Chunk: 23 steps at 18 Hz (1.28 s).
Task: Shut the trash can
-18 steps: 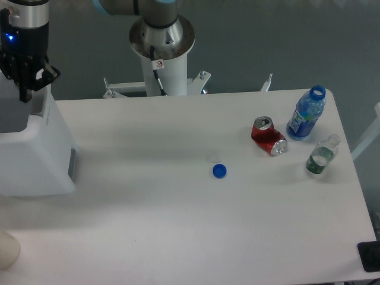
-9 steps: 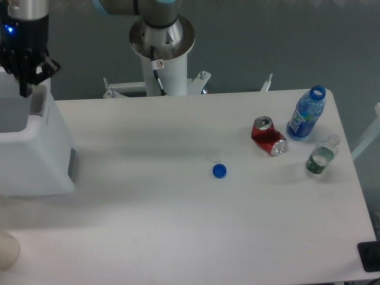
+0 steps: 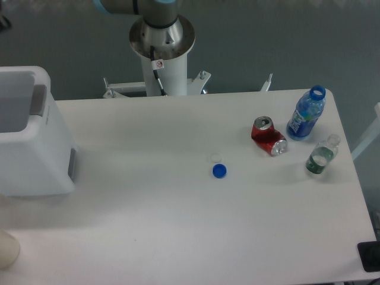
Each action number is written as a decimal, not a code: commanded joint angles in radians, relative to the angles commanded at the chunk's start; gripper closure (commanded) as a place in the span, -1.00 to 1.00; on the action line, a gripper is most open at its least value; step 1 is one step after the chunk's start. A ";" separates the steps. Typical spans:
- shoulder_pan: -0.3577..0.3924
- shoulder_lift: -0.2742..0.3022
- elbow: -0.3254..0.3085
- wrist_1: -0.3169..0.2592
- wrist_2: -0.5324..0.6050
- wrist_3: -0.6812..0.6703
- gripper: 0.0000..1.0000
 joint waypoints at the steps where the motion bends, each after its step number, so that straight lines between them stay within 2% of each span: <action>1: -0.029 -0.012 0.014 0.005 0.000 0.000 1.00; 5: -0.115 -0.077 0.078 0.009 0.005 -0.021 1.00; 9: -0.157 -0.146 0.126 0.035 0.012 -0.028 1.00; 12: -0.178 -0.170 0.127 0.035 0.043 -0.028 1.00; 16: -0.187 -0.183 0.124 0.035 0.077 -0.026 1.00; 23: -0.186 -0.140 0.091 0.025 0.159 -0.015 1.00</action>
